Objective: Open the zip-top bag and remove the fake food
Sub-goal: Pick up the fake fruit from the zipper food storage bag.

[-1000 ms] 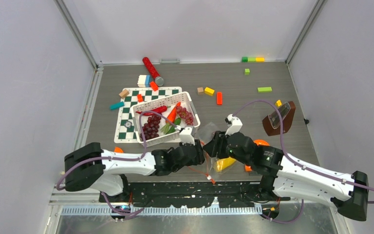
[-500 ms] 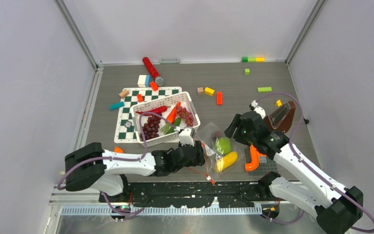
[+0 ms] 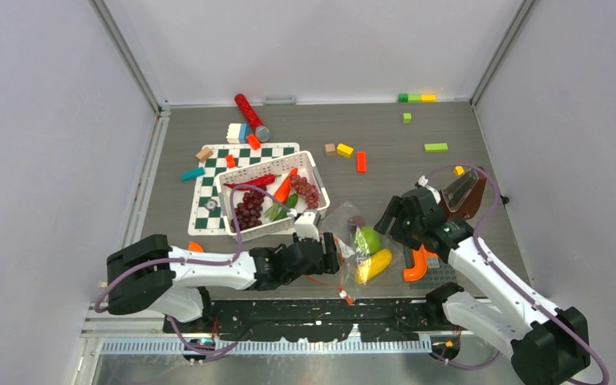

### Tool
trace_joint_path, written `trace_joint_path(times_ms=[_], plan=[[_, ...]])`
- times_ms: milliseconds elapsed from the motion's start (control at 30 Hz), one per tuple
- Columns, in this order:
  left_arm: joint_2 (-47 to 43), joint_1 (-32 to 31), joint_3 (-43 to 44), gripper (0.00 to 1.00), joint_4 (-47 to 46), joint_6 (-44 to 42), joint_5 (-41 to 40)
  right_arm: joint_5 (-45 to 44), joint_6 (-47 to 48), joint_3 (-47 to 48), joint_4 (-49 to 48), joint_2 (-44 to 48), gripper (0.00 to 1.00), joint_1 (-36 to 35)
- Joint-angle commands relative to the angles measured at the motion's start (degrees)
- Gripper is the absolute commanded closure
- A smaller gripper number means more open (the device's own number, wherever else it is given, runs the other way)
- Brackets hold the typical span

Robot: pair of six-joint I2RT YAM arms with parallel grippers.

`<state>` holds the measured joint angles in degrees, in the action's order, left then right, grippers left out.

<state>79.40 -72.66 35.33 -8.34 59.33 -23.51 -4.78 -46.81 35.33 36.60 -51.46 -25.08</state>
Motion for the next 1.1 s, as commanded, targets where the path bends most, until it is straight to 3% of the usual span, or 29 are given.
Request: trace_joint_path(times_ms=[0, 200, 433, 667, 800, 1067], plan=[[0.6, 0.2, 1.4, 0.37, -2.7, -1.3, 0.3, 3.4, 2.8, -0.4, -6.9, 0.5, 0.21, 0.7], [0.7, 0.2, 1.5, 0.37, -2.7, -1.4, 0.6, 6.7, 7.6, 1.7, -10.5, -2.4, 0.11, 0.9], [0.8, 0.2, 1.3, 0.37, -2.6, -1.4, 0.5, 13.1, 8.7, 0.2, -15.3, -7.1, 0.10, 1.0], [1.5, 0.5, 1.5, 0.37, -2.7, -1.4, 1.1, 11.0, 8.4, -0.7, -17.0, -14.1, 0.12, 1.1], [0.8, 0.6, 0.6, 0.37, -2.8, -1.1, 0.8, 10.8, 8.0, -2.2, -18.2, -14.2, 0.21, 1.1], [0.6, 1.0, -0.2, 0.37, -3.2, -0.8, 0.8, 12.5, 7.0, -4.5, -18.4, -11.3, 0.66, 1.2]])
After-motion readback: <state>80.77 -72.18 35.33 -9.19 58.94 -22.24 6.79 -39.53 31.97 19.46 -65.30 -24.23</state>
